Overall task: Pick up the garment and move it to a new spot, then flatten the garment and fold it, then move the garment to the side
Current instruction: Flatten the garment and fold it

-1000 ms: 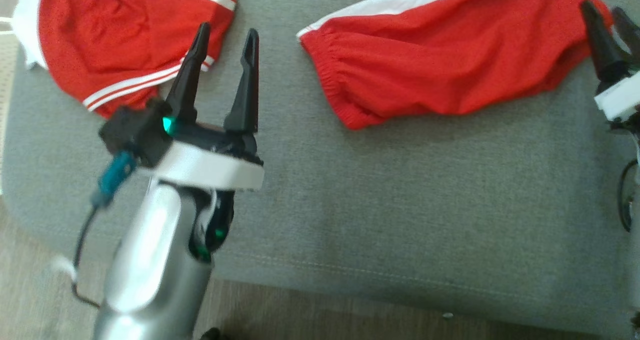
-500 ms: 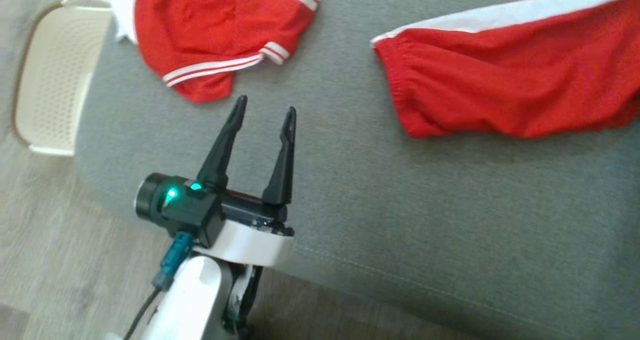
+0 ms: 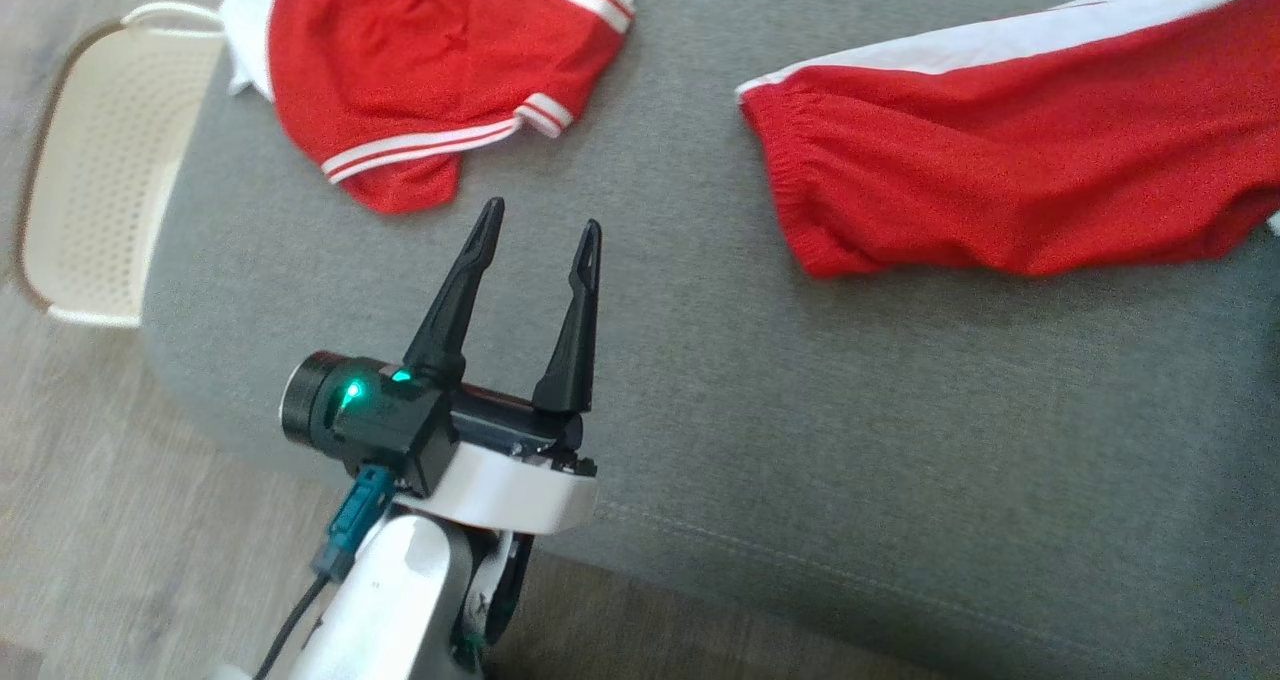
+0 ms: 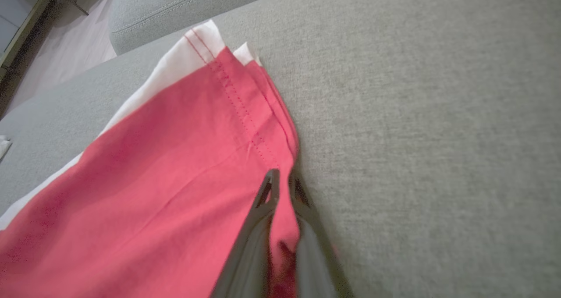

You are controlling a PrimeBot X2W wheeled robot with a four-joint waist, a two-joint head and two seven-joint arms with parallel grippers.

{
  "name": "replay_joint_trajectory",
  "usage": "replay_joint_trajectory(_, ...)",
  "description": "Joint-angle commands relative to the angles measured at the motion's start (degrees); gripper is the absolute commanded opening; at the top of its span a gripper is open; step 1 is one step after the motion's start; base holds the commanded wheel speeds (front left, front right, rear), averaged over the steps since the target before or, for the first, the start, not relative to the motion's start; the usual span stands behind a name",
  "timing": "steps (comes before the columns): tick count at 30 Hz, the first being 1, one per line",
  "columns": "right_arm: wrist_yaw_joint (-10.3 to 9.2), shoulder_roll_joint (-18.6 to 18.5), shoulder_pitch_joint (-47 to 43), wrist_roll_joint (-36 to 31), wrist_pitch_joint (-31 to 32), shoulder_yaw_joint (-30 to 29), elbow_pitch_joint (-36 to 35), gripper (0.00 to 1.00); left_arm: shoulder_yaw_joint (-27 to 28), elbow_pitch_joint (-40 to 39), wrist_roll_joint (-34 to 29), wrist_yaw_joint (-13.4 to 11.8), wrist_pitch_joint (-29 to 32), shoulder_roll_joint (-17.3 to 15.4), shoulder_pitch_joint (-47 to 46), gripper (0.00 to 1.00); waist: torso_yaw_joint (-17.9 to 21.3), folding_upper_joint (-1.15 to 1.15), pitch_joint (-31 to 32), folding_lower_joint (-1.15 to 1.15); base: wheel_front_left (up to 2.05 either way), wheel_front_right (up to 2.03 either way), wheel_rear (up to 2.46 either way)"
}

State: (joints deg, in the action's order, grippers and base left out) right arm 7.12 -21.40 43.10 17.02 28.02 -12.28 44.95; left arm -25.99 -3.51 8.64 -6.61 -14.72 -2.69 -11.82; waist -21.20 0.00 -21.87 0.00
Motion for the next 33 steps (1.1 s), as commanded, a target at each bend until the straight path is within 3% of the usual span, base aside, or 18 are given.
replay_joint_trajectory(1,0.36,0.32,0.27,1.16,-0.71,2.06,-1.36,0.0,2.05,-1.79,-0.42,0.01,-0.28,-0.2,-0.56,1.0,2.01,0.0,0.62,0.0,0.0,0.0,0.0)
replay_joint_trajectory(12,0.36,-1.75,-1.41,4.11,-2.78,2.59,-3.13,0.0,3.48,-2.22,-1.49,0.5,-0.28,-0.2,-0.23,1.0,8.92,0.0,2.19,0.0,0.0,0.0,0.0)
replay_joint_trajectory(20,0.36,-3.05,-3.17,4.3,-3.97,4.33,-9.88,0.0,4.22,-1.9,-1.9,1.33,-0.28,-0.19,-0.56,1.0,12.74,0.0,2.11,0.0,0.0,0.0,0.0)
replay_joint_trajectory(33,0.36,1.07,-4.08,6.88,-2.61,21.08,-25.2,0.0,4.28,0.01,-1.83,2.21,-0.28,-0.19,0.32,1.0,13.39,0.0,5.68,0.0,0.0,0.0,0.0)
